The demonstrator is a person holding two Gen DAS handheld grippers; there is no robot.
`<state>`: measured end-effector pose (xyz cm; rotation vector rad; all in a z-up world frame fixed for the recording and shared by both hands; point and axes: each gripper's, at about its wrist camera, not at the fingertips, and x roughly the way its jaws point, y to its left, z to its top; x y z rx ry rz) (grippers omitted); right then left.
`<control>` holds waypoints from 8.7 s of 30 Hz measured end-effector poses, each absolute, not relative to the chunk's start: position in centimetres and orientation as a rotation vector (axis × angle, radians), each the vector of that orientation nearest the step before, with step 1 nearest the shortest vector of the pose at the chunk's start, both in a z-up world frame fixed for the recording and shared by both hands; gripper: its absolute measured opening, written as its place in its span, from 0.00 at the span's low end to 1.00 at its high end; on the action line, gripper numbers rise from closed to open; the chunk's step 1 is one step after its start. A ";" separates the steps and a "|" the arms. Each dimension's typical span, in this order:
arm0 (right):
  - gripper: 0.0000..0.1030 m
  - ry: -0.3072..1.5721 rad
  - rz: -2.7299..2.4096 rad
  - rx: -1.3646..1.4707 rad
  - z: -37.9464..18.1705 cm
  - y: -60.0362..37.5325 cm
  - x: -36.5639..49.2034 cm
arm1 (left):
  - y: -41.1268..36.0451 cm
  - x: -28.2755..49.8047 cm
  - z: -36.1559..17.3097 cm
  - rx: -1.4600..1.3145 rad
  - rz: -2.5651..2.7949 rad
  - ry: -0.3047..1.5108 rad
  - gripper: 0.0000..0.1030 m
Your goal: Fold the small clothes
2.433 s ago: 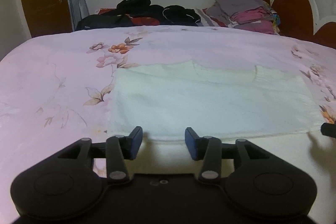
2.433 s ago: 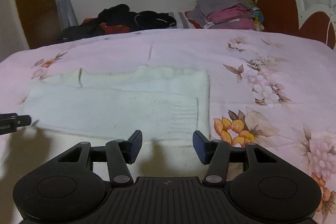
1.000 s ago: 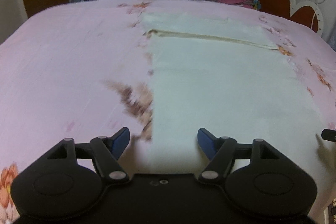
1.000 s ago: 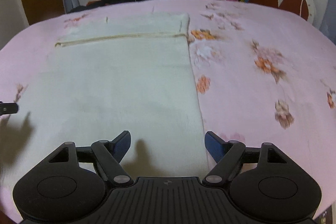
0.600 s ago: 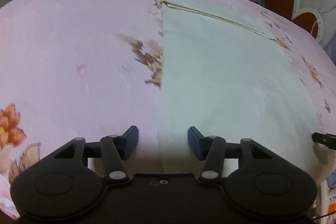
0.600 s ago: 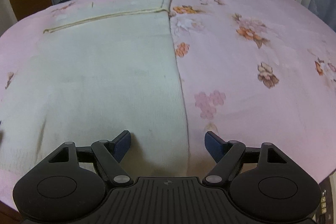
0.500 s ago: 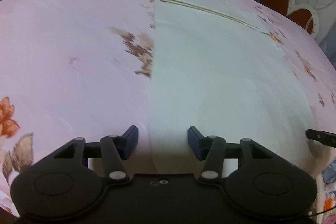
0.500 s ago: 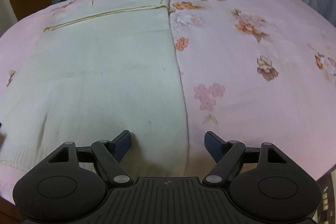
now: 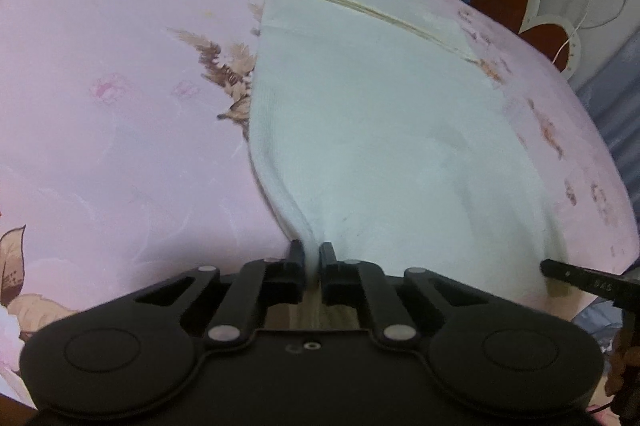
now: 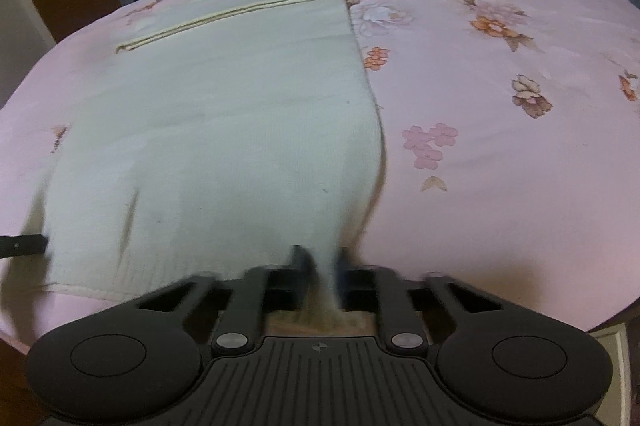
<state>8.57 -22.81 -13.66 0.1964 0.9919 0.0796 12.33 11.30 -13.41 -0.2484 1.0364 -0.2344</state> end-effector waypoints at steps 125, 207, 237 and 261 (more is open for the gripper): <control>0.59 0.763 0.172 -0.075 -15.6 -17.8 46.2 | 3.2 44.9 -15.0 0.027 -0.067 0.812 0.61; 0.44 0.755 0.277 -0.010 -14.4 -14.2 42.6 | 4.8 41.5 -14.8 0.001 0.028 0.868 0.72; 0.44 0.853 0.279 0.008 -13.2 -11.6 35.2 | 11.3 32.0 -14.4 -0.510 -0.024 1.050 0.74; 0.44 0.777 0.299 -0.015 -14.1 -11.5 42.7 | 11.6 38.0 -20.0 -0.954 0.069 0.676 0.14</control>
